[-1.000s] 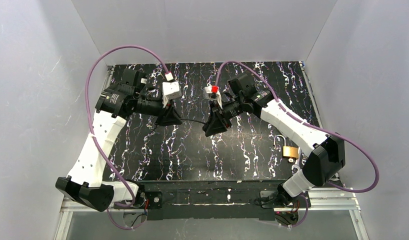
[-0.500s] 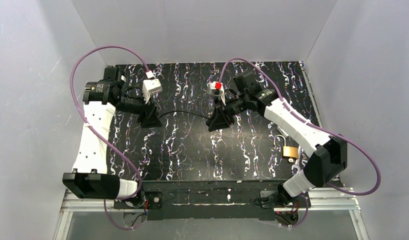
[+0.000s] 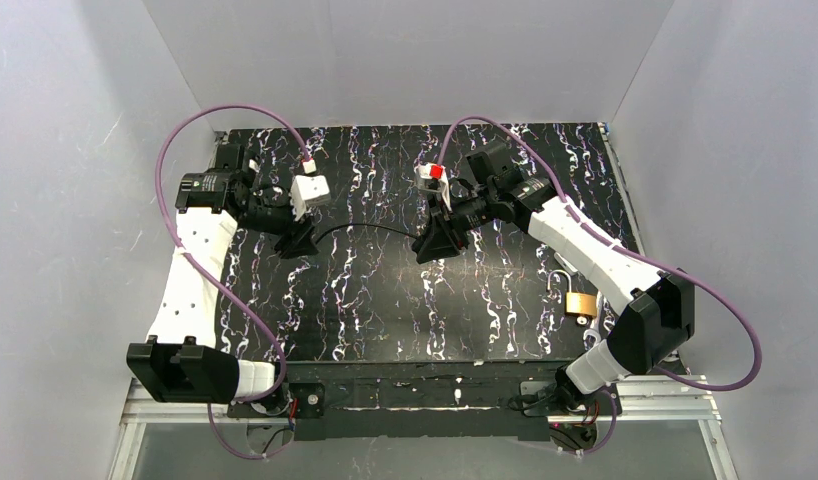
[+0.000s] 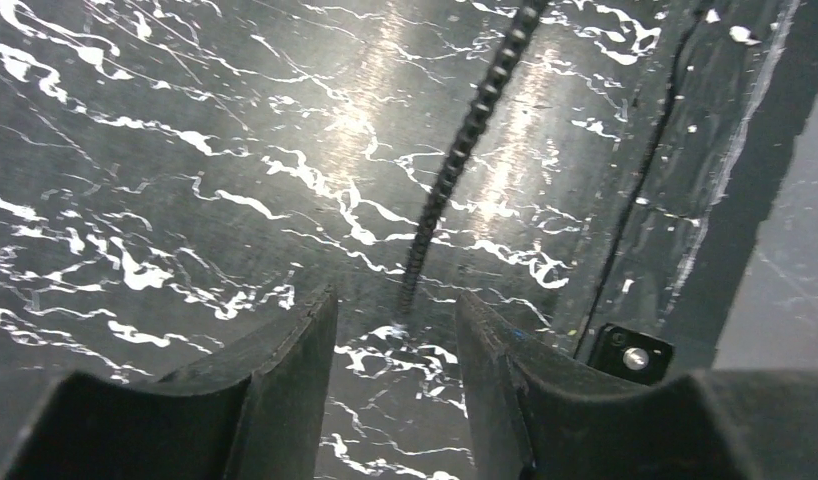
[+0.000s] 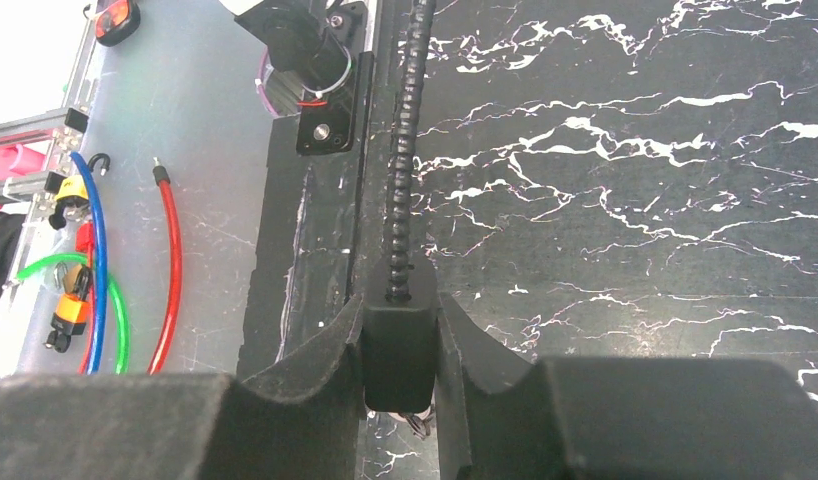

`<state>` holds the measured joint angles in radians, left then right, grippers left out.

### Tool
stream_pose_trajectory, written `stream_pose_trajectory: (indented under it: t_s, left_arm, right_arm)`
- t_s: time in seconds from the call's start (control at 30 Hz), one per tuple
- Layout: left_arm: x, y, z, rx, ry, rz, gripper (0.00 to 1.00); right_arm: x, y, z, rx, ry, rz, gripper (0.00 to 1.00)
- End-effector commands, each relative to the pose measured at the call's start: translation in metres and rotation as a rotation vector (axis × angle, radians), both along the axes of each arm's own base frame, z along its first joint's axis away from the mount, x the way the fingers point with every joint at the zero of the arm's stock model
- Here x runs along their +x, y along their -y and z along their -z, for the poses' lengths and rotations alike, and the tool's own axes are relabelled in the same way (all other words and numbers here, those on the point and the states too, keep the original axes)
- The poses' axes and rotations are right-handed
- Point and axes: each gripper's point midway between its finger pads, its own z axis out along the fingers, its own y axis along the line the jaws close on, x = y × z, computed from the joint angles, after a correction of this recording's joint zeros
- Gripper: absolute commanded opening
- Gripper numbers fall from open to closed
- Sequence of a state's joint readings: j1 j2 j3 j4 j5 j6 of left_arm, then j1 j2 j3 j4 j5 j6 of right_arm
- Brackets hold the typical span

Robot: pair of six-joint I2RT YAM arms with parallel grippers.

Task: Lock with the key
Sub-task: Lock the lock.

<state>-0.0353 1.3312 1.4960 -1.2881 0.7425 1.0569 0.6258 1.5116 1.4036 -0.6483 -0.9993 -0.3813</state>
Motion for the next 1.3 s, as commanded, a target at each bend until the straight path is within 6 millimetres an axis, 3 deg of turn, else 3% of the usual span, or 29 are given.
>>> stream_pose_trajectory:
  t_s: [0.0, 0.27, 0.4, 0.63, 0.83, 0.97, 1.13, 1.27]
  left_arm:
    - [0.014, 0.0, -0.006, 0.003, 0.101, 0.018, 0.43]
    - [0.011, 0.011, 0.0, -0.016, 0.089, 0.064, 0.36]
    - [0.009, 0.016, 0.001, -0.045, 0.065, 0.05, 0.17]
    - [-0.009, 0.037, -0.012, -0.205, -0.029, 0.029, 0.0]
    - [-0.014, 0.057, -0.039, -0.381, -0.108, -0.035, 0.0]
    - [0.002, 0.072, -0.065, -0.556, -0.168, -0.157, 0.0]
    - [0.044, 0.076, -0.083, -0.699, -0.158, -0.37, 0.0]
    - [0.057, 0.081, -0.107, -0.819, -0.149, -0.4, 0.0]
  right_arm:
    - [-0.01, -0.001, -0.031, 0.083, 0.049, -0.047, 0.01]
    - [-0.009, -0.002, -0.032, 0.084, 0.046, -0.052, 0.01]
    - [-0.007, -0.003, -0.031, 0.081, 0.045, -0.043, 0.01]
    - [0.006, -0.011, -0.035, 0.094, 0.03, -0.004, 0.01]
    - [0.026, -0.015, -0.04, 0.121, 0.022, 0.065, 0.01]
    - [0.043, -0.027, -0.045, 0.164, -0.001, 0.118, 0.01]
    - [0.063, -0.05, -0.071, 0.293, -0.036, 0.161, 0.01]
    - [0.067, -0.06, -0.077, 0.327, -0.057, 0.167, 0.01]
